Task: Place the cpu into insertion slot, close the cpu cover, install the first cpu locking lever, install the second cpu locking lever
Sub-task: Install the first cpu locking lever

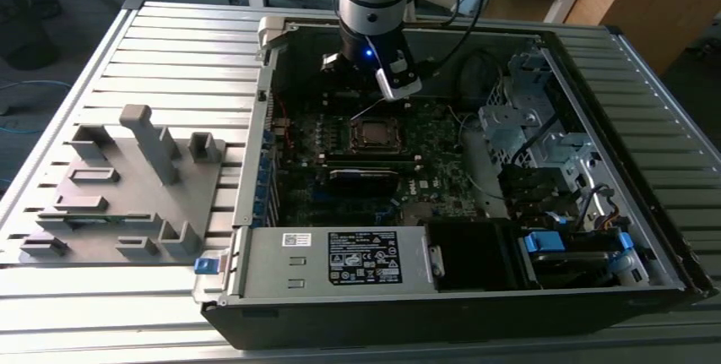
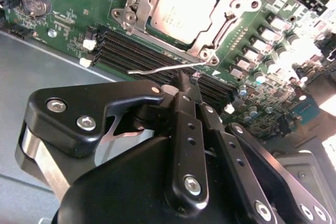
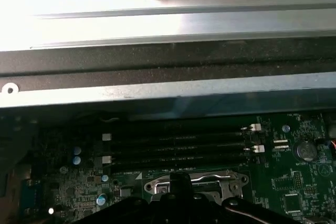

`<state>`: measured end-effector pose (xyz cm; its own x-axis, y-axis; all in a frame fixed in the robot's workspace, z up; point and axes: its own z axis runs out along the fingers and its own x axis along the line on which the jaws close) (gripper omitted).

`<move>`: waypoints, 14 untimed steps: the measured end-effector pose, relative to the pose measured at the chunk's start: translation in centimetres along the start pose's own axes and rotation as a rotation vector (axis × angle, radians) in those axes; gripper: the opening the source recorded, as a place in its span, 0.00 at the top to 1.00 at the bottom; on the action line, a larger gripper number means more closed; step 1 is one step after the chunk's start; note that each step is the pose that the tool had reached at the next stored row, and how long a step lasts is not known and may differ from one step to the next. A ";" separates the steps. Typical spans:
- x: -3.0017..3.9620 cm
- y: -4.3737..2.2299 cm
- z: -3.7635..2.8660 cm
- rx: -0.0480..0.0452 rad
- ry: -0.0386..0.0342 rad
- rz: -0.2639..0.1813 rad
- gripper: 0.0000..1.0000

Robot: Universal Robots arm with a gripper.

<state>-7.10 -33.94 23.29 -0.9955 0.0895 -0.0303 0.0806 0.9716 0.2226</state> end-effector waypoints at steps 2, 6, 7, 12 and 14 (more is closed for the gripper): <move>0.01 0.00 0.01 -0.0104 0.0005 0.002 0.90; 0.00 0.01 0.00 -0.0185 -0.0007 0.011 0.90; 0.00 0.00 0.00 -0.0185 -0.0008 0.011 0.90; 0.01 -0.02 0.06 -0.0197 -0.0008 0.011 0.90; 0.00 -0.03 0.13 -0.0196 -0.0014 0.011 0.90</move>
<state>-7.10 -33.94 23.16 -0.9945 0.1005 -0.0290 0.0905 0.9660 0.2420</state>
